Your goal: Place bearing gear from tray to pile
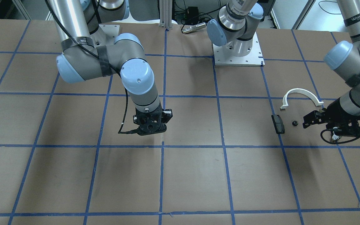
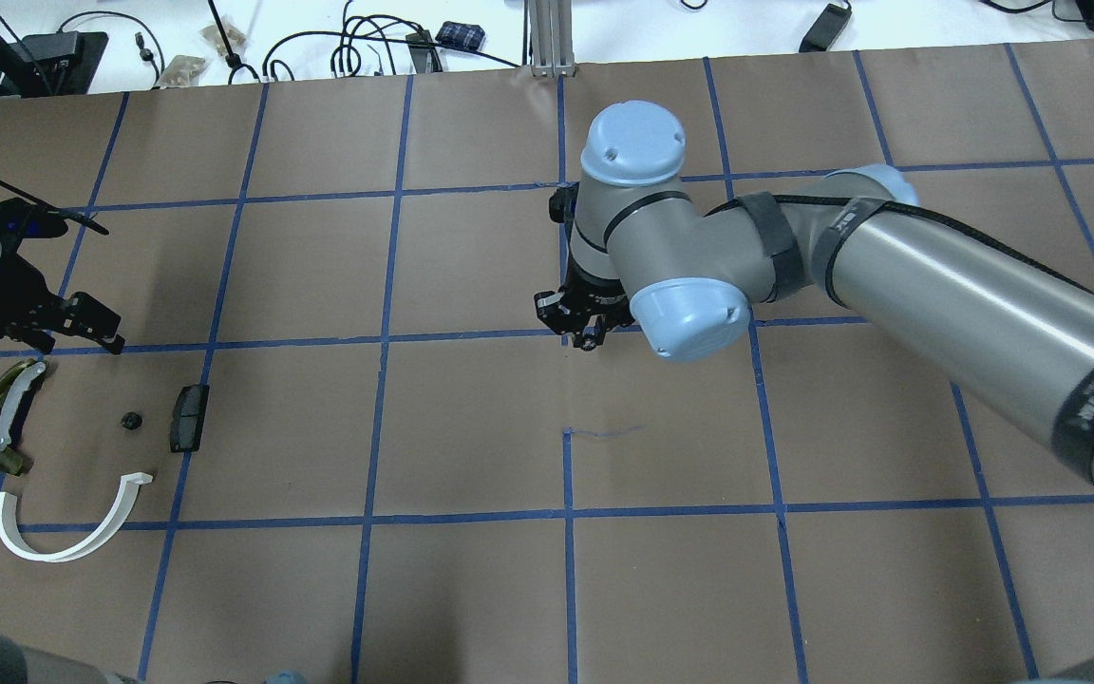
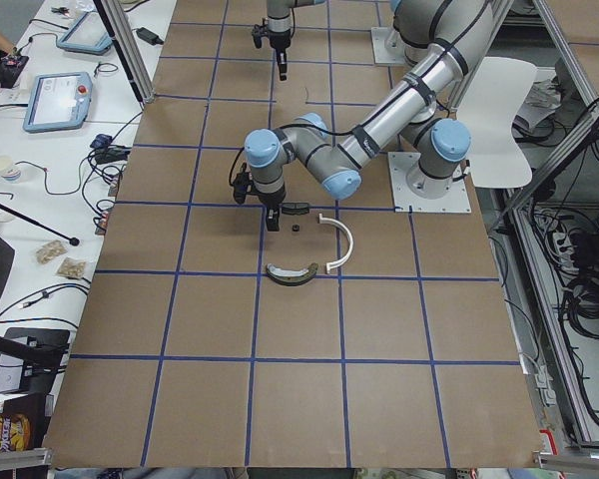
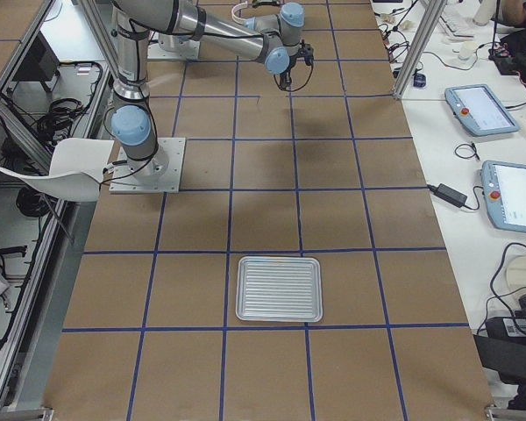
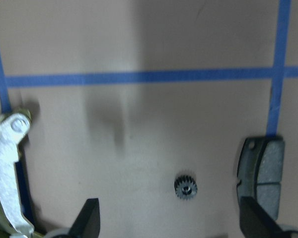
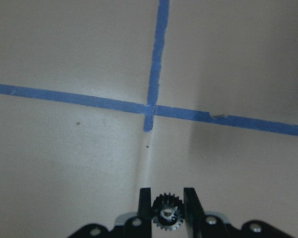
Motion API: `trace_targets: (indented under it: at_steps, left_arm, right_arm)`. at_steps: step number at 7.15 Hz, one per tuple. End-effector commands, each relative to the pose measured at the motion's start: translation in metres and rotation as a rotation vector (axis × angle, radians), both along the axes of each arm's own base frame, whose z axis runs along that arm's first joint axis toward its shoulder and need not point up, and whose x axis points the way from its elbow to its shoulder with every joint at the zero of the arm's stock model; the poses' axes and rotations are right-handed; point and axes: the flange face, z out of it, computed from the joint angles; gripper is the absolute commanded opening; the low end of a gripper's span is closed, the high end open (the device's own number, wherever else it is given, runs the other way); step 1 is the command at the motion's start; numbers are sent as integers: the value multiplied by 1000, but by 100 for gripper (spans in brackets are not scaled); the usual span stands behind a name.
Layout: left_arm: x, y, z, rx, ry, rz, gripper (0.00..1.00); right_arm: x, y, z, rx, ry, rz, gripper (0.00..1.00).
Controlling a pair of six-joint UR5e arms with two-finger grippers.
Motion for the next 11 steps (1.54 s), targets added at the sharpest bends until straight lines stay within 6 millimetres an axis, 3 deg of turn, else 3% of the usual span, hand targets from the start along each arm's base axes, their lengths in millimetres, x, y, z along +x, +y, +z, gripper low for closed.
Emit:
trace_targets:
  at_steps: [1,3,4,5,6,7,8,9,10,11]
  left_arm:
    - [-59,-20,13,-25,-10,6,99]
    - [-81,-22,10,-28,23,40,99]
    - [-102,-26,11,-48,68,18,99]
    - [-126,-29,13,-49,66,19,99]
    - [-149,-31,16,-49,65,48,99]
    - [-173,-32,16,-45,64,69,100]
    - [-194,-33,13,-38,69,77,100]
    - [-225,-32,11,-27,69,159,99]
    - [-273,-30,12,-22,65,195,99]
    - [-323,-24,12,-26,58,251,100]
  right_arm:
    - [35,18,-33,58,-22,-6,0]
    - [40,22,-41,71,-14,-15,2]
    - [36,27,-49,81,1,-5,28]
    - [34,33,-57,84,4,0,48]
    - [34,30,-55,56,-5,-7,94]
    - [29,19,-41,27,-29,-23,100]
    - [9,5,-31,14,-35,-63,100]
    - [-27,-16,-13,-13,-44,-125,100]
    - [-67,-30,27,-85,-55,-158,100]
    - [-101,-27,65,-100,-51,-128,100]
